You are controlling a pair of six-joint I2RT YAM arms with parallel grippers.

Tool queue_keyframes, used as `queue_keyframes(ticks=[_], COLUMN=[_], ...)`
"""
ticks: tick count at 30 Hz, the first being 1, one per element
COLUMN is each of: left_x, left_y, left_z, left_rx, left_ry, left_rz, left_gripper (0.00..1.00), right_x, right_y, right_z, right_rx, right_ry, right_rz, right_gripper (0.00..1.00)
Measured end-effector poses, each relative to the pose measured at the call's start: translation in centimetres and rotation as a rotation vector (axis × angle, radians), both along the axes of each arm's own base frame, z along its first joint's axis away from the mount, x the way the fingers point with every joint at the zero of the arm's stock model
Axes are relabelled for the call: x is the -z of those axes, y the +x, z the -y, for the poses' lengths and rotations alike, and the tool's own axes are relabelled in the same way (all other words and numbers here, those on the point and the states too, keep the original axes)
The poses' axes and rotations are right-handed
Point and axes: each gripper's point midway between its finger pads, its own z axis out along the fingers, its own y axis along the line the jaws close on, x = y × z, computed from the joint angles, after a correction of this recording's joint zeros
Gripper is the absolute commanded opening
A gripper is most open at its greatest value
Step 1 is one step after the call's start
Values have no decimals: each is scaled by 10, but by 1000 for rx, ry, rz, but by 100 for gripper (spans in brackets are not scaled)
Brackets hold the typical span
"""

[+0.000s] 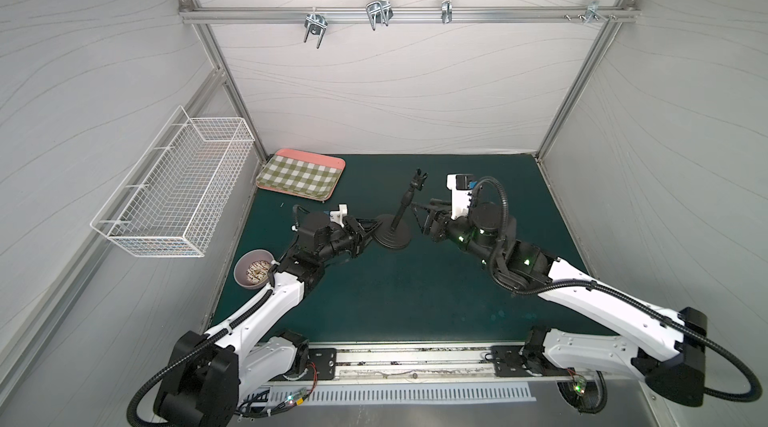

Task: Assemble a microphone stand
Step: Screw the microphone stand pole into the microphone stand base.

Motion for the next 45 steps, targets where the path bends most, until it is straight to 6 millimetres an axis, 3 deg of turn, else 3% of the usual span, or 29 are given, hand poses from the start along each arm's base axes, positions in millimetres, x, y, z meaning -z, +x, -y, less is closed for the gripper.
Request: queue_keyframes(ticks=[9,15,20,29,33,39,45], left_x=[0,-1,-1,-3,-2,3,-2], left_y=[0,0,-1,-1,0,-1,-3], left_z=[0,0,0,-2,-3,-4,-2], left_rx=[0,0,0,-7,-17,-24,-1], left_ry=[0,-1,-1,-1,0,12,2], left_rz=[0,3,4,7,1,-21,2], left_gripper=[0,0,0,0,0,0,0], right_x=[7,23,18,15,16,21,14], right_y=[4,11,16,33,37,29,15], right_z=[-21,-27,-30,-34,-35,-39,-32], right_rx=[-293,-354,-382,-390,-343,-79,205], right_ry=[1,-28,-22,2,3,-41,-69], right_rz=[44,36,68,90,77,20,-34], right_gripper=[61,58,53,26,18,19,25])
